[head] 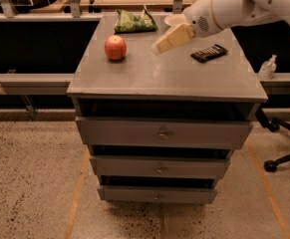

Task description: Move apple near rxbar chocolate

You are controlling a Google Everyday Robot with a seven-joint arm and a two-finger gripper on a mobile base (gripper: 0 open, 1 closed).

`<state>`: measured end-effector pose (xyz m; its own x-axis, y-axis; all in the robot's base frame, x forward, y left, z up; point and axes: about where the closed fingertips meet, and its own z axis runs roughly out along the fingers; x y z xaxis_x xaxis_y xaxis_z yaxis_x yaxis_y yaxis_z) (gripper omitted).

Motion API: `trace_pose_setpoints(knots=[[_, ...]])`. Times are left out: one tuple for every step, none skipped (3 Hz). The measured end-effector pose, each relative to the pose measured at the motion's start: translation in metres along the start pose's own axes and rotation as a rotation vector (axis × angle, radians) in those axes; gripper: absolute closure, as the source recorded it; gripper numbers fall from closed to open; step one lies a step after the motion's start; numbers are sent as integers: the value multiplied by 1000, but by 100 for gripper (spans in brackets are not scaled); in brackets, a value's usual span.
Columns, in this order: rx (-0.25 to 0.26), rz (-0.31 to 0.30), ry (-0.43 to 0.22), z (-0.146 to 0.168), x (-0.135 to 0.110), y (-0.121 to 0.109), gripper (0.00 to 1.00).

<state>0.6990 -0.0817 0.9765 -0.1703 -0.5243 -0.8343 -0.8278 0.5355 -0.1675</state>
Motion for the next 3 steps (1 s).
trace_pose_setpoints(knots=[[-14,20,-86,54,-10,-14,0],[-16,29,-98,67,-6,-19,0],[17,42,-100,74,-12,-20,0]])
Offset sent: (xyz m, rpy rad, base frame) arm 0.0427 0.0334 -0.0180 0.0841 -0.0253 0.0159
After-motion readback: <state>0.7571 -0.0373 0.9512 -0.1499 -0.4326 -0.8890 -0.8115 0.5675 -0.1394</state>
